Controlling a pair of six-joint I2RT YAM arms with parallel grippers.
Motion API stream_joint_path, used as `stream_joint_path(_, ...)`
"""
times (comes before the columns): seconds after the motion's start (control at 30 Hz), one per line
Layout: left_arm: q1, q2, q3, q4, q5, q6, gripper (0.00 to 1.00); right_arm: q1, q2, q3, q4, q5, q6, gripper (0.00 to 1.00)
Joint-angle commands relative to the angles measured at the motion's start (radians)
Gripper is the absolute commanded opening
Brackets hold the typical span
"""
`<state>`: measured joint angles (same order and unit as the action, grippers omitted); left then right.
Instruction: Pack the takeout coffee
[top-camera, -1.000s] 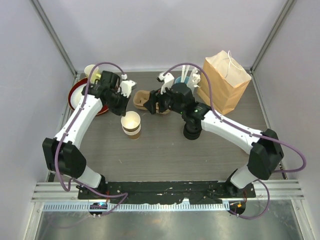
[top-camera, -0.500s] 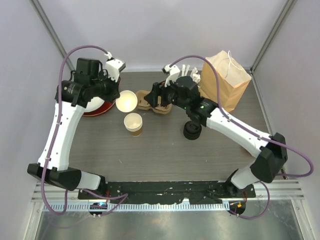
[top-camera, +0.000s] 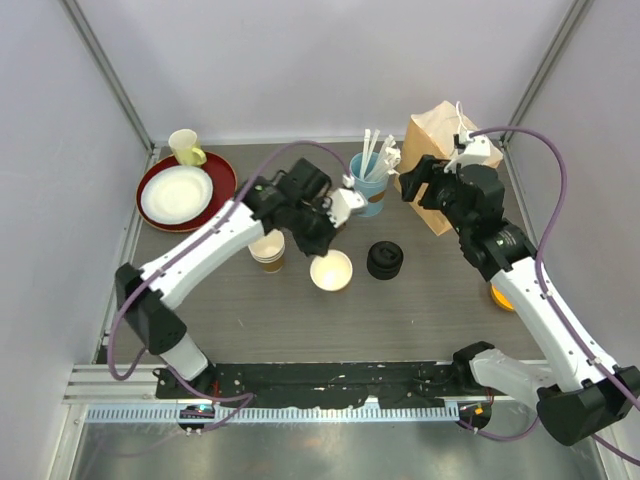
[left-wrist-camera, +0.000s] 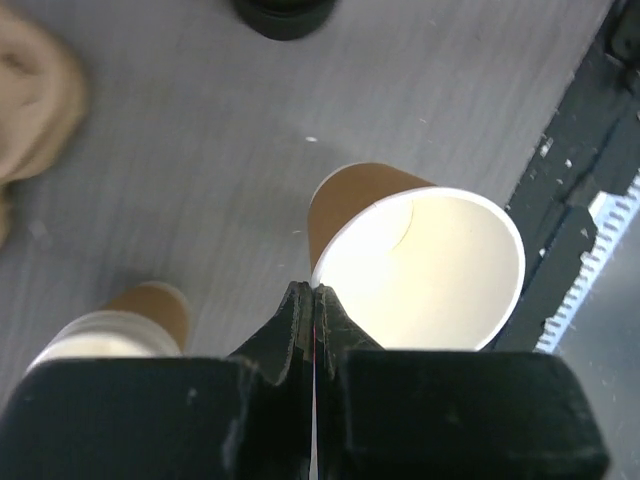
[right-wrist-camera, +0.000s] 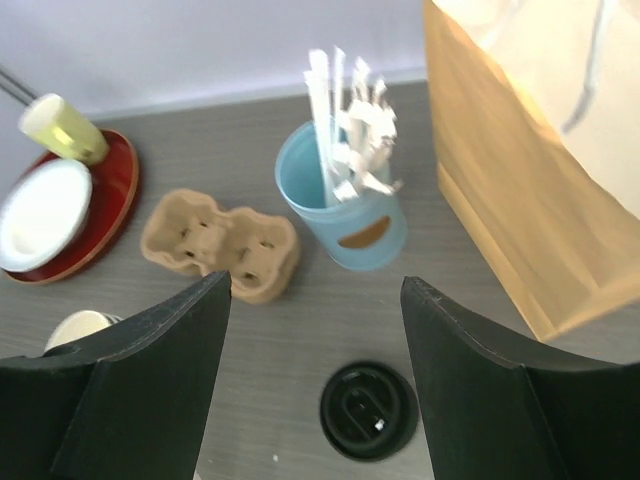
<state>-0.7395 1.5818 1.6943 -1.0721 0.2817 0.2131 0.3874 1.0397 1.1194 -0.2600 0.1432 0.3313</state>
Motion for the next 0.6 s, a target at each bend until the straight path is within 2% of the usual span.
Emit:
stream_joint_path(0.0,-0.061,0.073,-0.091,0.113,0.098,0.043,0.0,-0.019,-0.029,-0.038,-0.073,0.05,-0.029,0.75)
stream_joint_path(0.2,-0.063,0.197,-0.143,0.199,0.136,0.023,0.0,-0.024,-0.035,-0.032,-0.096,0.05,-0.063,0.75)
stream_joint_path(0.4,-0.08,0.221,-0.193,0.245,0.097,0.037,0.0,-0.022,-0.03,-0.029,-0.091,0.024,-0.087,0.75)
stream_joint_path(0.43,-0.081,0.225,-0.191,0.239,0.099,0.042,0.04,-0.024,-0.03,-0.029,-0.091,0.021,-0.089,0.75)
stream_joint_path(0.47,-0.081,0.228,-0.188,0.23,0.097,0.043,0.19,-0.024,-0.029,-0.029,-0.087,0.016,-0.092,0.75)
stream_joint_path(0.53,-0.081,0.234,-0.185,0.222,0.096,0.057,0.35,-0.022,-0.029,-0.03,-0.081,0.004,-0.095,0.75)
stream_joint_path(0.57,-0.081,0.234,-0.182,0.219,0.094,0.061,0.49,-0.024,-0.03,-0.033,-0.078,-0.001,-0.095,0.75)
